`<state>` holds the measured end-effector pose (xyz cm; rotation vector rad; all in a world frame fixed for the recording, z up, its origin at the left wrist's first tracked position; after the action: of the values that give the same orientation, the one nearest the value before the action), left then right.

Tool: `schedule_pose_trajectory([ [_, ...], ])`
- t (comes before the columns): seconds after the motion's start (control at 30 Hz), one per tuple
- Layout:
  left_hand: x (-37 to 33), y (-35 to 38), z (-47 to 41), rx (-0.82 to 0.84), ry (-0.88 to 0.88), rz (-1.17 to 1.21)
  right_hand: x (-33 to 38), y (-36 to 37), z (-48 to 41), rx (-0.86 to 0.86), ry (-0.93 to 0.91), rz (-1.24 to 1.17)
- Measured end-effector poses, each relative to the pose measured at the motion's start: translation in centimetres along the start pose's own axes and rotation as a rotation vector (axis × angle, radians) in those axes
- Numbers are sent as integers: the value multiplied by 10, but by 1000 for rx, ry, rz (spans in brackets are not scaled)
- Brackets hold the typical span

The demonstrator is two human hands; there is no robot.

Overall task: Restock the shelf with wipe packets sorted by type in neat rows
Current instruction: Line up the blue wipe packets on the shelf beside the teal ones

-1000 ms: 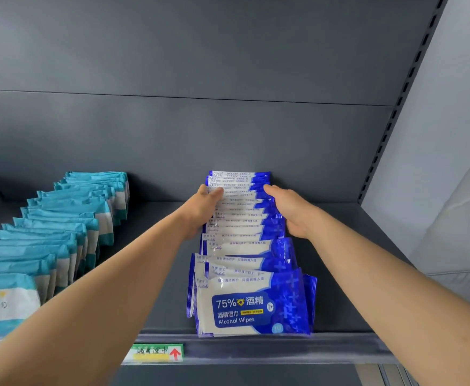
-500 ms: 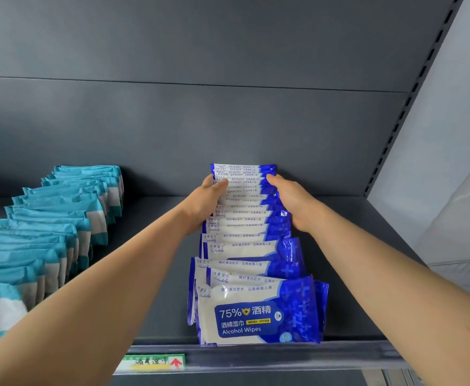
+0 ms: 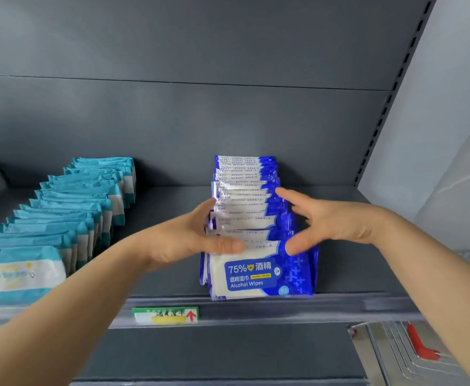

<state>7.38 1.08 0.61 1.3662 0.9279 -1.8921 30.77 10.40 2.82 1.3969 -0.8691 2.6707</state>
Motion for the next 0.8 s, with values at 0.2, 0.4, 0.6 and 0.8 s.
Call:
schedule_pose_trajectory([
  [0.2,14,30,2,-295,-134,-173,-13,30,2,-218,102,291],
  [0.4,18,40,-6,-542,-128,-175,-20,57,-3,-652,59,133],
  [0.6,25,47,8,-513,-211,-258,-25,56,12,-598,14,-11],
  [0.8,27,52,16,-387,-158,-224,-21,63,8,-659,40,46],
])
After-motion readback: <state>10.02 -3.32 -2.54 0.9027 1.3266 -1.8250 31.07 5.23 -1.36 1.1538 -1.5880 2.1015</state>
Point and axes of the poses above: each hand's wrist, its own z-axis away from the middle knuckle, its own y-axis out of the palm, x = y × z, the point moved 1 cm from there along -z, towards the middle knuckle, and after that the axes turned 13 degrees about x, right-handed, at the moved point
